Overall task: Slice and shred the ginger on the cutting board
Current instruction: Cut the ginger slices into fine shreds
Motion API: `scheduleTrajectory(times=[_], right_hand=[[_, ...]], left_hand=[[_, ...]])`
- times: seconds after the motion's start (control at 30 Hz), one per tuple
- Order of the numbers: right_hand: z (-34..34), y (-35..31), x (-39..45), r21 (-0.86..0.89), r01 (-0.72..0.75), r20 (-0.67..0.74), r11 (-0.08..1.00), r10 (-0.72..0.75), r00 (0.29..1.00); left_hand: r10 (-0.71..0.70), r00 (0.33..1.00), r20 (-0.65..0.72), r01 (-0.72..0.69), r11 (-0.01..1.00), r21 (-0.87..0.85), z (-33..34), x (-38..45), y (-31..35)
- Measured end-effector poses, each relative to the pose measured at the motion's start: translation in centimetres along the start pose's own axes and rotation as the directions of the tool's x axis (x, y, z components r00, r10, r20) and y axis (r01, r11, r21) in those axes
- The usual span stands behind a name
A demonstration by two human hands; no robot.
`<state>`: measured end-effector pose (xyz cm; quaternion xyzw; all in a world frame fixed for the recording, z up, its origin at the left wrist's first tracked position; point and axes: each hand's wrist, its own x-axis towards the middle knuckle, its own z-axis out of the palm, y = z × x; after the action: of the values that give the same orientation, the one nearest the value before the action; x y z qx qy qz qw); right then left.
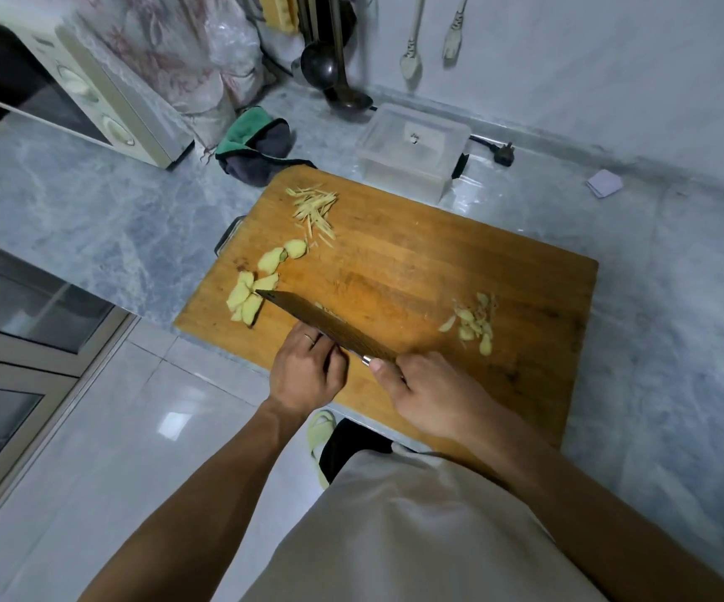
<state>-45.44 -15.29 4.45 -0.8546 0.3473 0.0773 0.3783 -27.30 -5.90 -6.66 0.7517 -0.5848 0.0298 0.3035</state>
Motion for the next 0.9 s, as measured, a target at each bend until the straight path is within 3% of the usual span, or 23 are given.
scheduleTrajectory(times=[0.17, 0.47, 0.7, 0.9], right_hand=[[0.3, -0.3, -0.1, 0.044, -0.103, 0.052, 0.994, 0.1, 0.994], [0.9, -1.4, -0.2, 0.038, -0.145, -0.051, 0.989, 0.147, 0.988], [0.7, -1.7, -0.5, -0.037, -0.148, -0.071, 0.988, 0.145, 0.987], [1.4, -1.2, -0.3, -0.118, -0.063, -0.122, 0.991, 0.049, 0.991]], left_hand=[[0.001, 1.0, 0.019, 0.0, 1.0, -0.019, 0.0, 0.0, 0.0], [-0.015, 1.0, 0.02, 0.016, 0.999, -0.034, -0.1, 0.1, 0.0], [-0.035, 0.999, 0.005, 0.035, 0.998, -0.043, 0.1, 0.0, -0.2], [-0.044, 0.999, 0.001, 0.044, 0.998, -0.04, 0.0, 0.0, -0.2]])
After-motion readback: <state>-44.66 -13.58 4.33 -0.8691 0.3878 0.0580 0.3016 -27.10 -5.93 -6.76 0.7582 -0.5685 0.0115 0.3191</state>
